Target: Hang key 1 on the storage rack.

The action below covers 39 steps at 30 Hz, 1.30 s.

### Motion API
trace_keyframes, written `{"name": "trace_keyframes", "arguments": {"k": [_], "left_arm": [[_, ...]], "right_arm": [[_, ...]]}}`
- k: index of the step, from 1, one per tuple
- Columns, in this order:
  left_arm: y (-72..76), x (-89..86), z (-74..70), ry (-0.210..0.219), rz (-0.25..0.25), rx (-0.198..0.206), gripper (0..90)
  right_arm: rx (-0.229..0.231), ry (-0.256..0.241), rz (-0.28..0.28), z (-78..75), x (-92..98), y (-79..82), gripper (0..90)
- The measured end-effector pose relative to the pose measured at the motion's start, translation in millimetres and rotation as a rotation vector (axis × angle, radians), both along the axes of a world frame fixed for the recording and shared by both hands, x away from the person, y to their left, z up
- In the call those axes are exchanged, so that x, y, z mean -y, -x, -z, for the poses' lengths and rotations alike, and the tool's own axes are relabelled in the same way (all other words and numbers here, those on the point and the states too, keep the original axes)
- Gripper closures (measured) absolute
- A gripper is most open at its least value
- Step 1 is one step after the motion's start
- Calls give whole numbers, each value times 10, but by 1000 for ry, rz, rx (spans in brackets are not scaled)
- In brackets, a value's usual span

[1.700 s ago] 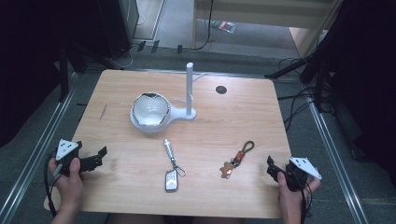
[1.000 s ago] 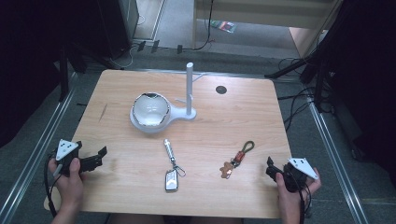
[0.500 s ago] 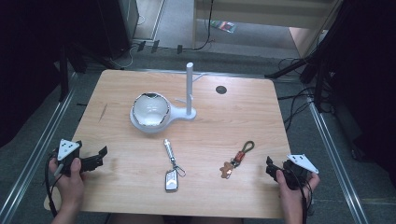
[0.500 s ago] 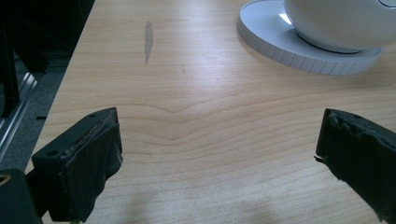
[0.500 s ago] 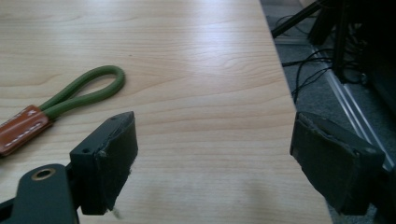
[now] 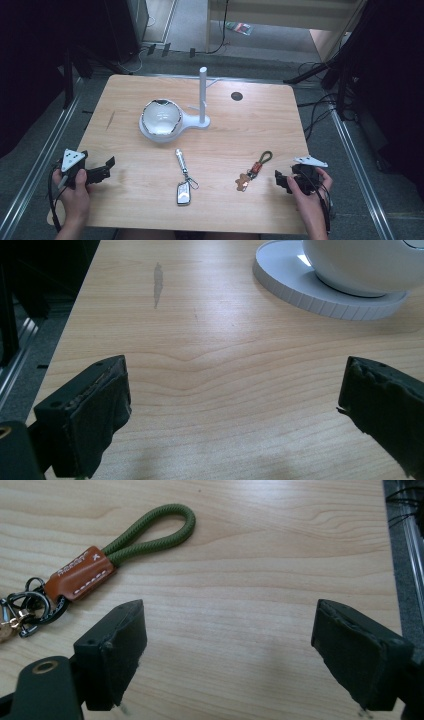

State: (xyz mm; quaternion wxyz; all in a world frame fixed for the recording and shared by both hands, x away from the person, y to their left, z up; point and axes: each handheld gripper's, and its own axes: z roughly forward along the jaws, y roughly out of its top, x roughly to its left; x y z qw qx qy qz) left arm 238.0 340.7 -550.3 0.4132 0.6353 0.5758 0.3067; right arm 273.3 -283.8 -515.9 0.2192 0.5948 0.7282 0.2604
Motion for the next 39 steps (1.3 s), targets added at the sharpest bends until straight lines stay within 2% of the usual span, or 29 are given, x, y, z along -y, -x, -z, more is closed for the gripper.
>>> {"name": "trace_keyframes", "arguments": {"k": [2,3,5,6,9,11,13,14,15,17,21,29,30,33,39], "left_arm": [[1,-1,-1,1,1,0,7],[0,-1,0,2,2,1,7],[-1,-2,0,3,2,1,7],[-1,-2,0,3,2,1,7],[-2,-3,0,3,3,1,7],[-2,-3,0,4,2,0,7],[-1,-5,-1,5,2,-1,7],[-1,-5,0,6,2,-1,7],[-2,-5,-1,5,2,-1,7],[-3,-3,0,4,2,-1,7],[-5,-4,0,4,3,-2,7],[-5,-7,0,4,5,-2,7],[-5,-7,0,4,4,-2,7],[-6,-4,0,5,2,-4,7],[-6,-5,0,4,2,-4,7]], "right_arm": [[-14,6,-6,-6,-15,-17,148],[-48,23,-17,-12,-51,-55,148],[-59,32,-27,-14,-73,-72,147],[-98,61,-35,-18,-118,-113,146],[-155,95,-37,-19,-180,-190,141],[-168,109,-35,-20,-202,-213,141],[-212,141,-39,-33,-265,-277,137],[-212,141,-39,-33,-265,-277,137],[-248,151,-44,-40,-299,-324,135],[-287,179,-50,-49,-335,-370,134],[-323,210,-50,-65,-378,-434,134],[-395,193,-41,-99,-473,-564,134],[-422,186,-38,-107,-498,-584,135],[-456,144,-24,-123,-537,-619,134],[-487,151,17,-164,-652,-706,133]]}}
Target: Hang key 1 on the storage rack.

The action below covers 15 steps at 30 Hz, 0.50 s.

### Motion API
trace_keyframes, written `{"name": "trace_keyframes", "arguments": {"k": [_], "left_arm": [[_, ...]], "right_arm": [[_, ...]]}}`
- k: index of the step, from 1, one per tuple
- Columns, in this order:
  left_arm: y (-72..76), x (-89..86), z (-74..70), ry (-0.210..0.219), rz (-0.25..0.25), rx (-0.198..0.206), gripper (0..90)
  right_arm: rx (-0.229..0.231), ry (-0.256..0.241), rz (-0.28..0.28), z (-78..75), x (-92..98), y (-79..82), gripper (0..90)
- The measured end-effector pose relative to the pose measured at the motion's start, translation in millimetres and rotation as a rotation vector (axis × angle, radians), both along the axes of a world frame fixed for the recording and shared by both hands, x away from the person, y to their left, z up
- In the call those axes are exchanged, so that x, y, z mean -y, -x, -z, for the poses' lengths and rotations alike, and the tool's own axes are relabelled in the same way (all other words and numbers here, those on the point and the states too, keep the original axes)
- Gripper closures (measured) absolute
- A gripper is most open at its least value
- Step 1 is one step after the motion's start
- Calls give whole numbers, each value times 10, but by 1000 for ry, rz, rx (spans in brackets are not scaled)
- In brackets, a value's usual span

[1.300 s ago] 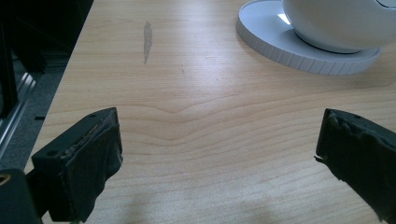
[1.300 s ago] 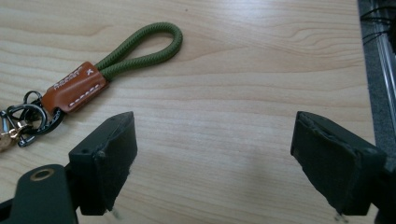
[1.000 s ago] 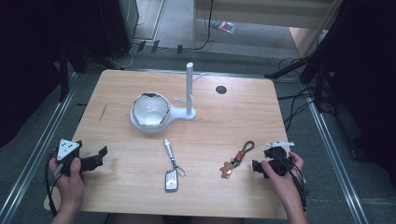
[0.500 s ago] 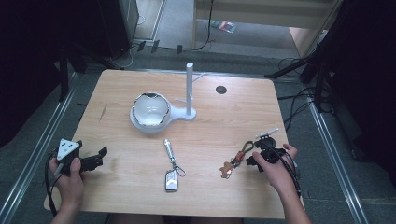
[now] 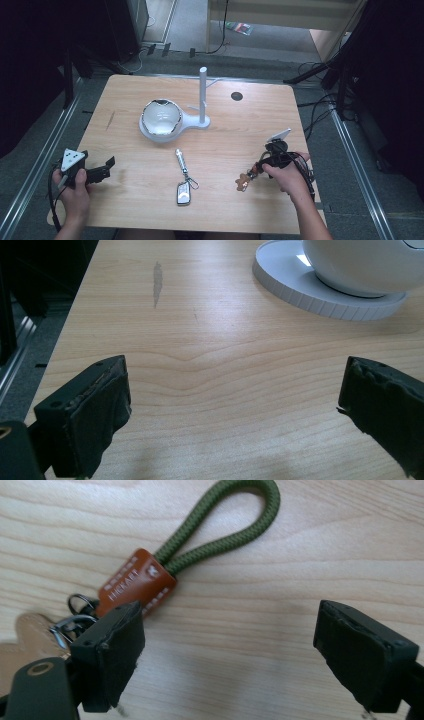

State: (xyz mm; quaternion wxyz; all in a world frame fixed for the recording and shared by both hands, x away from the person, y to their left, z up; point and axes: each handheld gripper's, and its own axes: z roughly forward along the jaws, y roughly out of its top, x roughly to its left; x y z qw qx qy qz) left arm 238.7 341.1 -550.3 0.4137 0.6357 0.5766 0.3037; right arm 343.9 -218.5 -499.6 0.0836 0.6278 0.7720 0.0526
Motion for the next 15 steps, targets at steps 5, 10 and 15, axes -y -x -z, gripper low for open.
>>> {"name": "trace_keyframes", "arguments": {"k": [5,10,15], "left_arm": [[-2,-4,1,2,2,0,7],[-3,-4,1,2,3,-2,7],[-7,-6,0,4,4,-1,7]], "right_arm": [[-7,-4,14,-27,-82,-36,169],[11,-11,51,-43,-142,-63,215],[-3,-13,67,-28,-197,-68,231]]}}
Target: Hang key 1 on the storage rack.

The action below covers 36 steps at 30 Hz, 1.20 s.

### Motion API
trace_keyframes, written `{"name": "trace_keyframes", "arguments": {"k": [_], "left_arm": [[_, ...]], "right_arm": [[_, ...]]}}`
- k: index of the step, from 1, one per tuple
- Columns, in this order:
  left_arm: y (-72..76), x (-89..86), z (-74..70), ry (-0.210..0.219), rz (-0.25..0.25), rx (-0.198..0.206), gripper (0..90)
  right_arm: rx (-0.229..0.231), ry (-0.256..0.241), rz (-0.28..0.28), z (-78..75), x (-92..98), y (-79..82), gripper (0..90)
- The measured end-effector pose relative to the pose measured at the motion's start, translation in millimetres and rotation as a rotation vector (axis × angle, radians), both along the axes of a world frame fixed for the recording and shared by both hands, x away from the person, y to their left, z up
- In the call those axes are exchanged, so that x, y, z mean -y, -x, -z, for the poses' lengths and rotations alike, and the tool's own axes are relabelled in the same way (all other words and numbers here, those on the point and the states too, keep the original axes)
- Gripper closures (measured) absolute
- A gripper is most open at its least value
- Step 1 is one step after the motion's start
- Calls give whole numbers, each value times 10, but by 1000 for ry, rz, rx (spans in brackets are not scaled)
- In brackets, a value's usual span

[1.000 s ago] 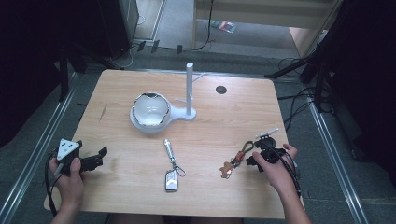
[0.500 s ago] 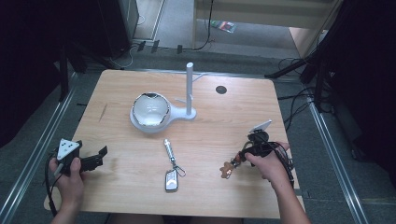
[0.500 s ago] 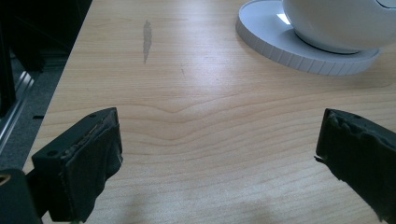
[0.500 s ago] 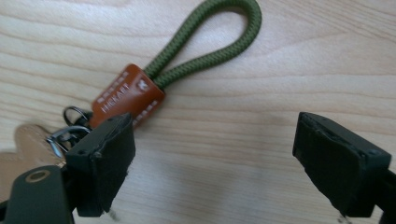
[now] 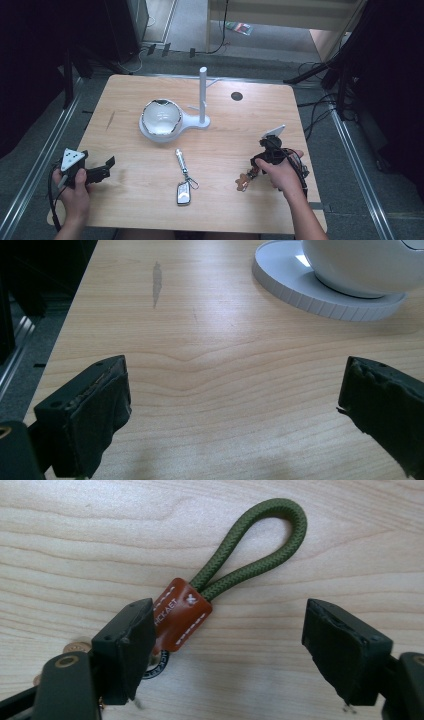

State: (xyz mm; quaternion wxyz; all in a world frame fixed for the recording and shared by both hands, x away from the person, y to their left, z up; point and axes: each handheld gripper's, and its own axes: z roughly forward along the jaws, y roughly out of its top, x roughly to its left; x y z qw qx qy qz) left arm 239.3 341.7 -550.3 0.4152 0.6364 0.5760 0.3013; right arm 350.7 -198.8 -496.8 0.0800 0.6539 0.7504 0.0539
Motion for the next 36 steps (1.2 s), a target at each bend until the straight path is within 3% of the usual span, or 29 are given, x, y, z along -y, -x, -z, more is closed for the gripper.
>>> {"name": "trace_keyframes", "arguments": {"k": [4,5,16,23,25,30,36], "left_arm": [[-1,2,0,0,1,-1,7],[-1,1,0,0,1,-1,7],[-3,0,-1,1,2,-3,7],[-3,-3,1,5,4,-1,7],[-3,-3,0,3,4,-1,7],[-4,-2,0,3,4,-2,7],[-2,4,0,1,4,-2,7]], "right_arm": [[-19,-22,15,5,-44,-7,263],[-42,-55,36,11,-67,-16,275],[-90,-67,107,54,-80,-77,374],[-135,-85,129,74,-152,-127,494],[-143,-83,133,77,-165,-135,524],[-148,-23,121,85,-222,-153,591],[-173,-29,130,83,-211,-186,614]]}}
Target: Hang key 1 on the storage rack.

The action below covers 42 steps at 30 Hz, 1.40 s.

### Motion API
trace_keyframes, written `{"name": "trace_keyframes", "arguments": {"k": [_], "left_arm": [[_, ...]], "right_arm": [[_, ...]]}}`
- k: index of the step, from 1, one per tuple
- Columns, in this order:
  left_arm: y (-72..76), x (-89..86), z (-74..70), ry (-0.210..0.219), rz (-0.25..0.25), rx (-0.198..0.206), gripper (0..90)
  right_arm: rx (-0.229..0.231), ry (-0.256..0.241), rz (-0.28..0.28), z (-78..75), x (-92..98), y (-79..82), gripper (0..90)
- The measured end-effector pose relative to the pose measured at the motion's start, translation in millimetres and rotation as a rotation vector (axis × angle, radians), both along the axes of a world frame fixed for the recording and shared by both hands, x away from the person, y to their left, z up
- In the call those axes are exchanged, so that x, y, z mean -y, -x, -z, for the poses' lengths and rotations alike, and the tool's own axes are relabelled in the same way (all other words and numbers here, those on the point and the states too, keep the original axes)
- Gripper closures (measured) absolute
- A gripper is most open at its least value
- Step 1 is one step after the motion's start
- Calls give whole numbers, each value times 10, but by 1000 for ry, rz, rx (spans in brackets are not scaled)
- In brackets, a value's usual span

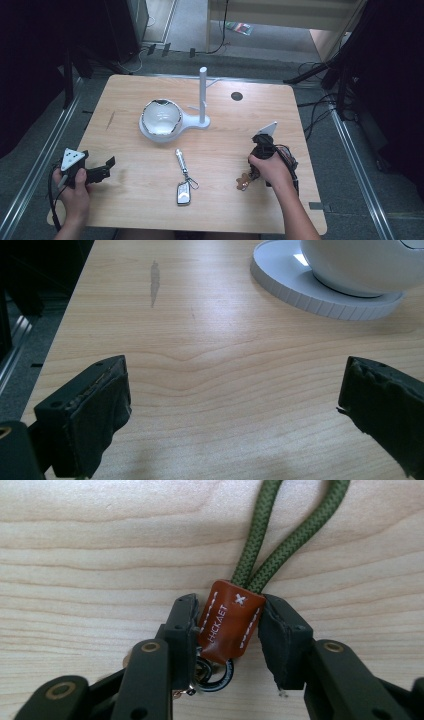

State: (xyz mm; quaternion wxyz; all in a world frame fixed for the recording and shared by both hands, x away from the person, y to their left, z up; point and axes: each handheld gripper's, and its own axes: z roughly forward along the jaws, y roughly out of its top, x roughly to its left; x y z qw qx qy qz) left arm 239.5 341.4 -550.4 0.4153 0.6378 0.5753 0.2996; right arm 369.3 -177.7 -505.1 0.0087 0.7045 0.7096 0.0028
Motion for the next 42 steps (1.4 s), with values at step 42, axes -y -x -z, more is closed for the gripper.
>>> {"name": "trace_keyframes", "arguments": {"k": [42], "left_arm": [[13,4,-1,-7,-5,14,7]], "right_arm": [[448,-110,-121,-493,50,345,707]]}}
